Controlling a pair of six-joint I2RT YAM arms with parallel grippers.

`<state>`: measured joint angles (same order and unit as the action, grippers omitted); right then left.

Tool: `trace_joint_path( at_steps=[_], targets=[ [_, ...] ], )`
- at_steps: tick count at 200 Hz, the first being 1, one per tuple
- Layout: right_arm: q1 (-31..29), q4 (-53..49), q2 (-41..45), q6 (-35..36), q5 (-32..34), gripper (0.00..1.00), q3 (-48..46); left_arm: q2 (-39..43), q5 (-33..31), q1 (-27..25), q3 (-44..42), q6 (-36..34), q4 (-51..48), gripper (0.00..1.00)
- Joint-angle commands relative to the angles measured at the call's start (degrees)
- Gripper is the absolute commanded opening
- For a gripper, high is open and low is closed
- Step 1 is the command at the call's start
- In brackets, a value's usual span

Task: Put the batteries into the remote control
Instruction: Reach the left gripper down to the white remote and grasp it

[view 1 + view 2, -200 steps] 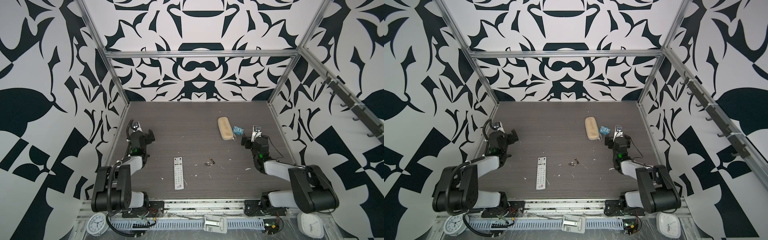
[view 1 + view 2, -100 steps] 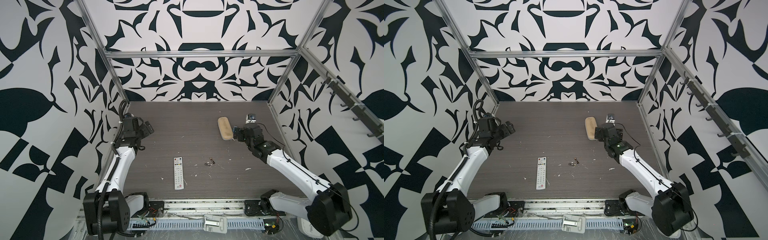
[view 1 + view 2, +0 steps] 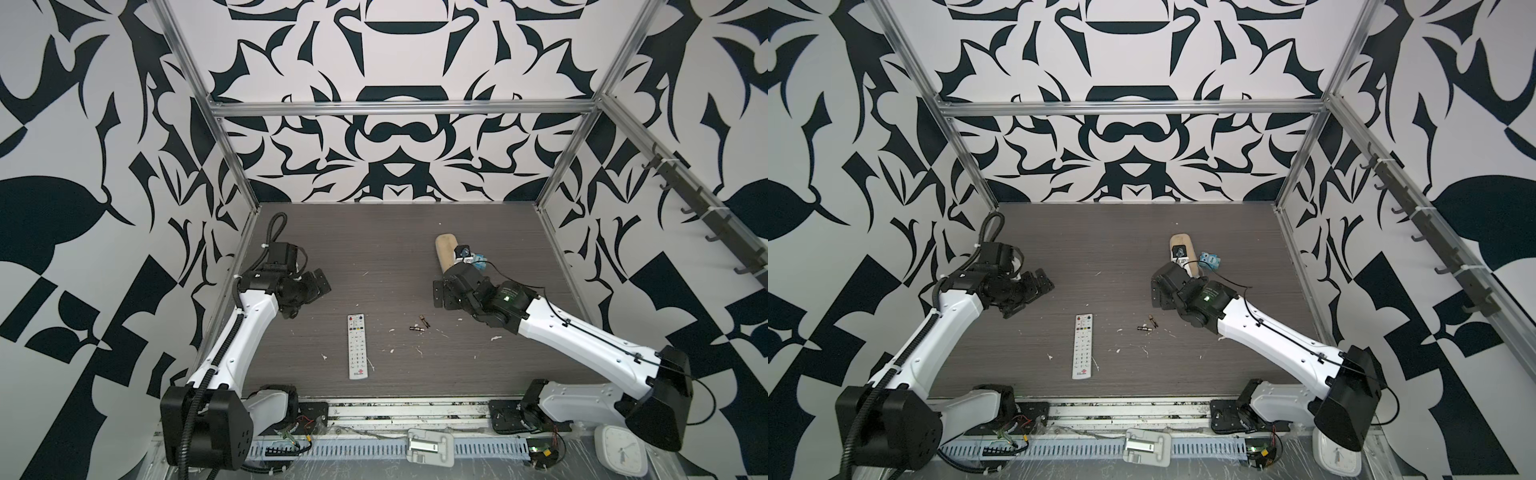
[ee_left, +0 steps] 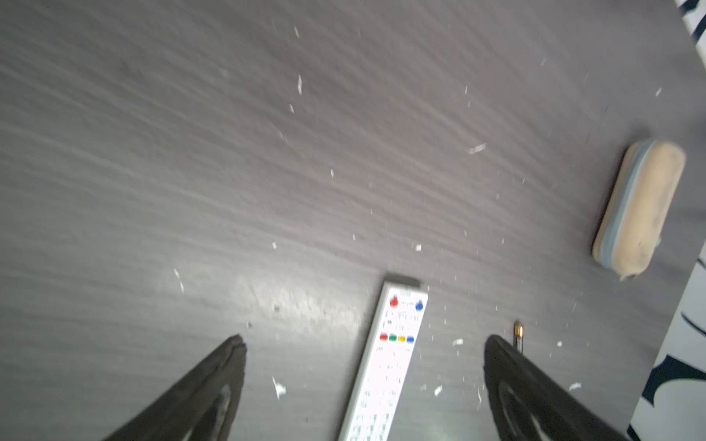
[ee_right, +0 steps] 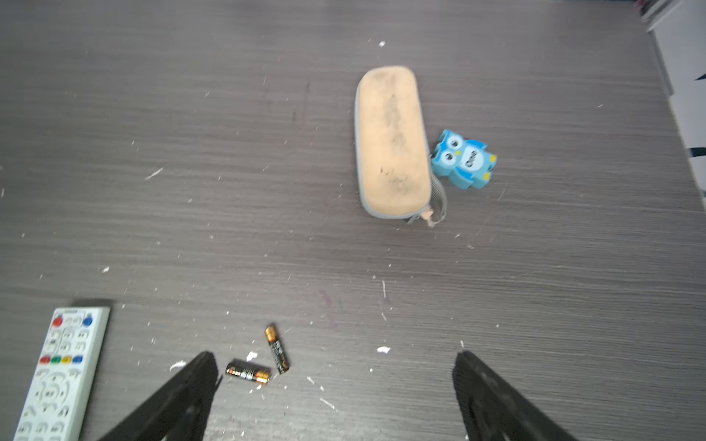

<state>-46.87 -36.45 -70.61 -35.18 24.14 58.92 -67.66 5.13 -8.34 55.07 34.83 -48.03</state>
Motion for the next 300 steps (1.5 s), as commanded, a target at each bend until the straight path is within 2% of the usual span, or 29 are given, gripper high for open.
trace_joint_path(
  at_steps=[1,19,37,42,101,125,227,289,300],
  targets=[
    [-0.06,0.69,0.96,1.95,-4.54,1.00,0.45,0.58,-4.13,-4.85,1.15,6.10,-8.58,0.99],
    [-0.02,2.40,2.49,5.04,-8.63,1.00,-1.00,-0.50,-6.29,-10.35,1.59,11.24,-9.84,0.99],
    [-0.06,2.94,4.47,7.44,-12.40,1.00,-2.18,-2.13,-4.71,-13.92,1.31,15.73,-9.40,0.99],
    [-0.04,3.30,5.03,7.99,-14.97,1.00,-2.82,-2.81,-4.35,-14.90,1.12,16.30,-8.97,0.99],
    [0.11,8.13,8.44,7.57,-22.86,1.00,-7.43,-14.34,-7.74,-24.92,5.03,21.57,-10.31,0.99],
    [0.11,8.36,10.12,8.10,-23.63,1.00,-9.15,-18.87,-9.33,-27.85,7.06,22.13,-11.09,0.99],
    [0.11,3.76,16.83,8.11,-20.90,1.00,-12.15,-32.38,-10.41,-30.07,9.08,21.36,-6.34,0.98],
    [0.10,2.84,18.58,7.14,-19.14,1.00,-12.86,-35.86,-9.37,-30.32,7.82,20.38,-4.05,0.86],
    [0.11,2.82,18.67,7.19,-18.96,1.00,-12.77,-35.80,-9.35,-30.33,7.52,20.41,-3.69,0.79]
  ],
)
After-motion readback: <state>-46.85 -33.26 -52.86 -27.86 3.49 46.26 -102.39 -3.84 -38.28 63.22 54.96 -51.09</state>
